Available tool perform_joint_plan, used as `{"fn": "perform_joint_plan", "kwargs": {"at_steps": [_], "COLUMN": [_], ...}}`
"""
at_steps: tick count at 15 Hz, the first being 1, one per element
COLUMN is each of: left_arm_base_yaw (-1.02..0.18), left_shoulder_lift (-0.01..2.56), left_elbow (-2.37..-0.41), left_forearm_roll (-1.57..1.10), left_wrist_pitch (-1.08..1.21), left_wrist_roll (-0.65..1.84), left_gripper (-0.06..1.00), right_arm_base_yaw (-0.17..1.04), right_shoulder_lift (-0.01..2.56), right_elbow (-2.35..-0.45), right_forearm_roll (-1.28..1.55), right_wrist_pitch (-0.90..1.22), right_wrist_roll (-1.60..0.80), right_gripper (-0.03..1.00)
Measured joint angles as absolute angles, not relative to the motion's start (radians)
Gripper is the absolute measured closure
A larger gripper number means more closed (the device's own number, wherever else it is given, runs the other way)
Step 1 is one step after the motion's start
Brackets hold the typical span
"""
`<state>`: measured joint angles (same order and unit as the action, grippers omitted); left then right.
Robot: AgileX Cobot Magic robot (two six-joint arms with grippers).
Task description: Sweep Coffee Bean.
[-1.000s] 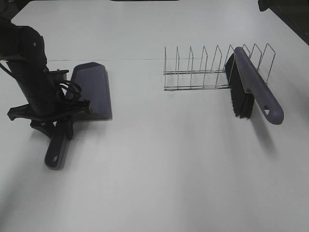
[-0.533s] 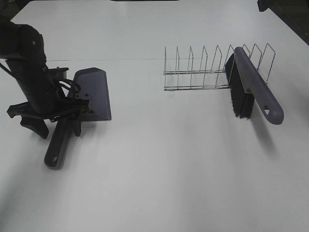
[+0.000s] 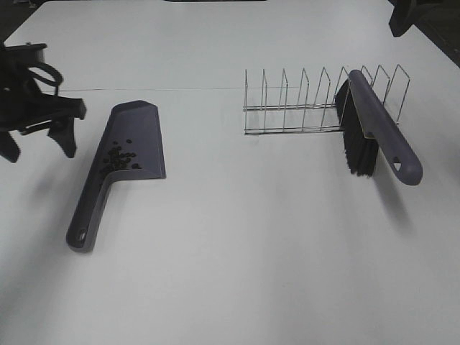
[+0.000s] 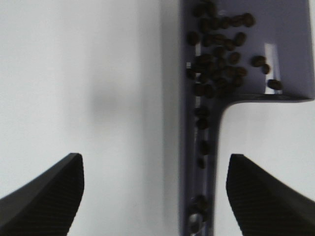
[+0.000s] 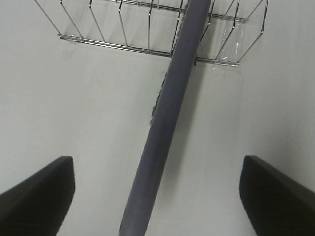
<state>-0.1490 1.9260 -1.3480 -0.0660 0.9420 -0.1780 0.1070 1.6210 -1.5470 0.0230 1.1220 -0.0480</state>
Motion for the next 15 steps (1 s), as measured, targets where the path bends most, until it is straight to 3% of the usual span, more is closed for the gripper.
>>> {"fn": "perform_joint_plan", "kwargs": {"at_steps": [6,15], "left_arm_base_yaw": [0.040,0.047], "left_shoulder_lift": [1.840,1.290], "left_elbow": [-1.340,-1.016], "left_forearm_roll": [-0.055,-0.021], "left_wrist_pitch": [1.200,1.154], "left_wrist_roll": [-0.093,-0.068], "left_gripper": [0.21,0.21], "right_arm_base_yaw": [0.107,0.107], "right_shoulder_lift": [1.565,1.202], "right_elbow": [-1.532,-0.981], "right_forearm_roll": [0.048,0.049], "right_wrist_pitch": [1.177,0.981], "right_wrist_roll": [-0.071,-0.075], "right_gripper": [0.17,0.17]}}
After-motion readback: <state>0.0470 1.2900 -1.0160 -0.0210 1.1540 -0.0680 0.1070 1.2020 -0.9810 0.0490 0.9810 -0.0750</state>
